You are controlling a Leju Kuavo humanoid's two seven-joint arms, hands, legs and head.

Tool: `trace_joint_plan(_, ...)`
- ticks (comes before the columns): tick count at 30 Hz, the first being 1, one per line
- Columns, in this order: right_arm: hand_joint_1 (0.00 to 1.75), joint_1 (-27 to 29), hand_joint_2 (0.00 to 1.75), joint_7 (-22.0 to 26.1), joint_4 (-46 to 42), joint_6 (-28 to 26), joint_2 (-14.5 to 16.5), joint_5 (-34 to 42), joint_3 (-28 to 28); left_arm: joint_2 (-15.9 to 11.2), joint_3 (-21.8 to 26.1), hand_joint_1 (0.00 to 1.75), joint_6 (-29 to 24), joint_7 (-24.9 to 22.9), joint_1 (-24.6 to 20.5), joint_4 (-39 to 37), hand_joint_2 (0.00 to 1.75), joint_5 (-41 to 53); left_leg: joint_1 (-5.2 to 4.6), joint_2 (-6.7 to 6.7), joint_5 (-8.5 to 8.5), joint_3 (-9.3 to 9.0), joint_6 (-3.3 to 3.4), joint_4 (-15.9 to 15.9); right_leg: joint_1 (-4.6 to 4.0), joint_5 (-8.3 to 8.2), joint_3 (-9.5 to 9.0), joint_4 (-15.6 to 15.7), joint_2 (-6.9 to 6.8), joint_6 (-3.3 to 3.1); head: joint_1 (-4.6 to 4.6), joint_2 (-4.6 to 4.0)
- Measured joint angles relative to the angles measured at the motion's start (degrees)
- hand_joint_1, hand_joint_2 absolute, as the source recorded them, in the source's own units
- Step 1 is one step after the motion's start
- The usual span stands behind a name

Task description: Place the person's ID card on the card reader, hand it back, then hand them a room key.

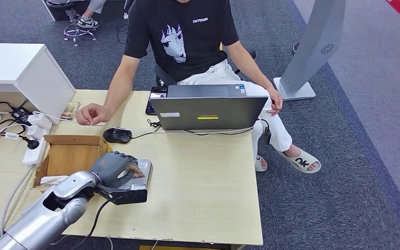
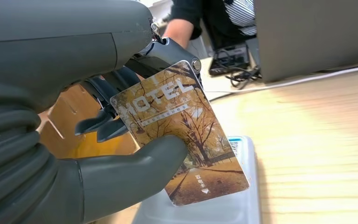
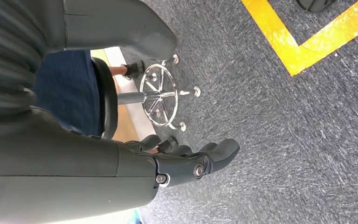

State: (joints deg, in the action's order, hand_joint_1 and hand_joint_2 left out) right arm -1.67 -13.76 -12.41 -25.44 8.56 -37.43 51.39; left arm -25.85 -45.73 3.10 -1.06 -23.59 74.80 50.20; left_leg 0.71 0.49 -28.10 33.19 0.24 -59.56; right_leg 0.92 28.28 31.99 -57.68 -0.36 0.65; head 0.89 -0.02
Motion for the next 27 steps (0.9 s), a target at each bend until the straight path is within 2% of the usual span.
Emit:
trace_joint_plan(7,0.0,0.0,1.75,0.0,0.0,0.1,0.3,-0.7,0.3,1.0,0.0,1.75,-2.7,-2.4,0.2,-2.2,1.75,3.8,0.0,0.0,0.0,-0.05,0.0,0.0,0.0,0.0,-0.03,0.0,0.0,0.0,0.01,0.0)
trace_joint_plan(12,0.0,0.0,1.75,0.0,-0.2,0.3,0.5,-1.7,1.0,3.5,0.8,1.75,-5.1,-4.1,-0.5,-5.4,1.75,8.1,-0.01,-0.02,0.03,-0.1,0.01,0.0,0.01,-0.01,-0.09,0.0,-0.03,0.0,0.01,0.0)
trace_joint_plan(21,0.0,0.0,1.75,0.3,-0.3,0.3,0.7,-2.4,2.1,5.8,4.4,1.75,-5.3,-3.8,-1.5,-6.8,1.75,8.5,0.0,-0.01,0.1,-0.09,0.0,0.0,0.0,-0.06,-0.05,0.0,-0.01,-0.01,0.0,0.0)
trace_joint_plan(27,0.0,0.0,1.75,1.0,-0.4,0.3,0.8,-3.0,2.9,7.1,7.4,1.75,-5.5,-4.1,-4.0,-5.8,1.75,9.6,0.0,-0.02,0.1,-0.05,0.01,0.0,0.0,-0.07,-0.03,0.0,-0.02,-0.01,0.0,0.0)
